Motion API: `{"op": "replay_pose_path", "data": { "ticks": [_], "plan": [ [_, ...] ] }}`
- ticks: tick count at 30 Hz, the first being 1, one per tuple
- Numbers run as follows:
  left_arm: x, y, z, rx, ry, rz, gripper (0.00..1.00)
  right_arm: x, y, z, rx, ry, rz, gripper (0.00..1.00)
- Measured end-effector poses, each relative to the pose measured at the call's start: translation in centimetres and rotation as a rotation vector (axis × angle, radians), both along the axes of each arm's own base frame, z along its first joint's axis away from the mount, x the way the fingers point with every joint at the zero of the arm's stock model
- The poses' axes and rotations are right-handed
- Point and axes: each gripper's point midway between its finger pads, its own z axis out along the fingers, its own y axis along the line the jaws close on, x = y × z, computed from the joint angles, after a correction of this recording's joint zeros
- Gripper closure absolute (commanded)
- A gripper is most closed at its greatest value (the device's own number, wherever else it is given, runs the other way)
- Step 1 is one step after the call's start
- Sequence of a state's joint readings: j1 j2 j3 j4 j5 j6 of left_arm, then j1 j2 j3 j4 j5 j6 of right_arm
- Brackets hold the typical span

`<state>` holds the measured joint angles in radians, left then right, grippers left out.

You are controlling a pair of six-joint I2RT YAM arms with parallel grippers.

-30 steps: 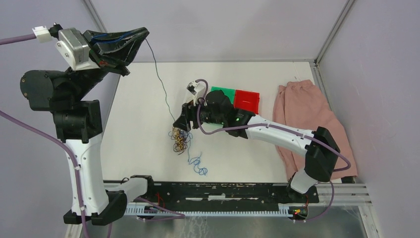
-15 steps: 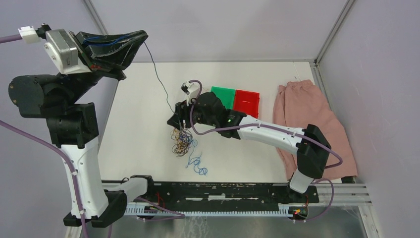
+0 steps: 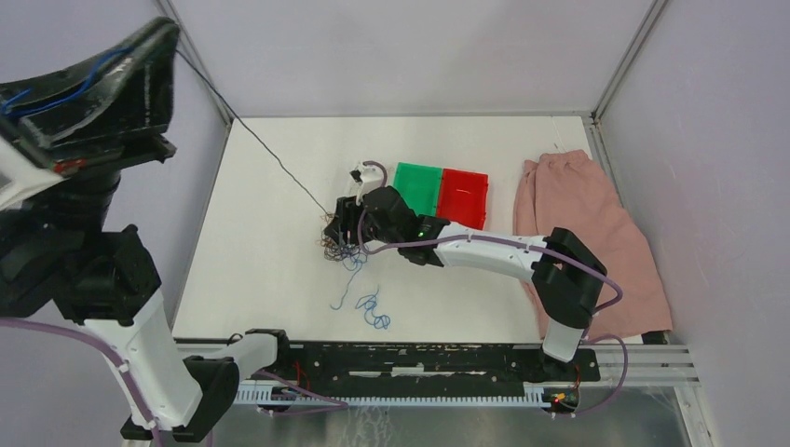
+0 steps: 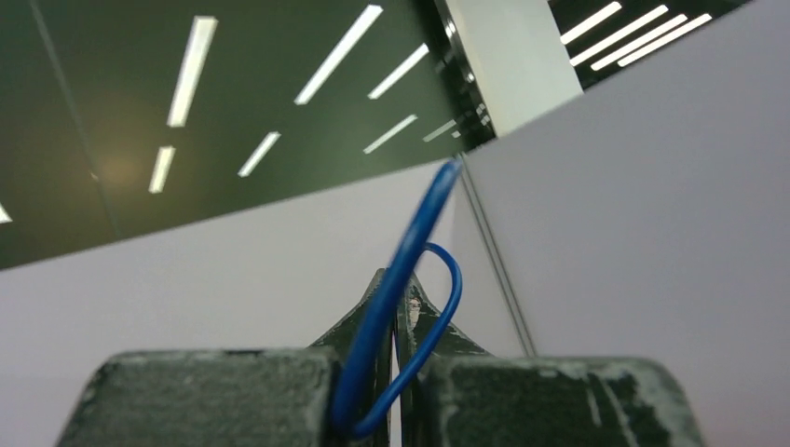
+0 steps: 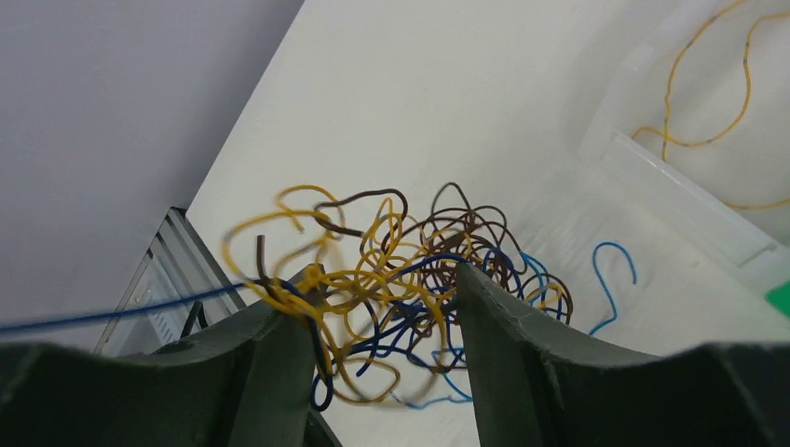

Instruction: Untangle the cables

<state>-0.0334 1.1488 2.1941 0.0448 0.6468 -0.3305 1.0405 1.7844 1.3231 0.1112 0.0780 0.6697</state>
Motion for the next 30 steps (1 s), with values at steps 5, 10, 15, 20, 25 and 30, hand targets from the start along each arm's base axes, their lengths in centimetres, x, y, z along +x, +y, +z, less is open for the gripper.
{"op": "replay_pose_path", "data": {
  "ticks": [5,10,15,20,25,30],
  "plan": [
    [-4.2,2.6,3.6,-0.153,-0.167,0.088,0.97,-0.3,-0.8,-2.5,-0.010,0.069,-0.039,0.37],
    [-8.9,5.3,5.7,-0.283,-0.351,0.178,0.97,-0.9,-1.4,-4.5,0.009,0.130,-0.065,0.35],
    [-11.2,7.2,6.9,-0.382,-0.472,0.238,0.97,-1.5,-2.4,-7.1,0.004,0.200,-0.102,0.35],
    [-12.5,7.8,7.7,-0.412,-0.543,0.256,0.97,-1.5,-3.1,-8.2,0.012,0.229,-0.134,0.41],
    [-11.5,7.6,7.5,-0.398,-0.532,0.259,0.97,-1.7,-3.6,-8.8,0.019,0.234,-0.145,0.41],
    [-7.6,6.5,6.5,-0.326,-0.454,0.257,0.97,-2.3,-4.7,-7.1,0.017,0.176,-0.111,0.35]
  ]
}}
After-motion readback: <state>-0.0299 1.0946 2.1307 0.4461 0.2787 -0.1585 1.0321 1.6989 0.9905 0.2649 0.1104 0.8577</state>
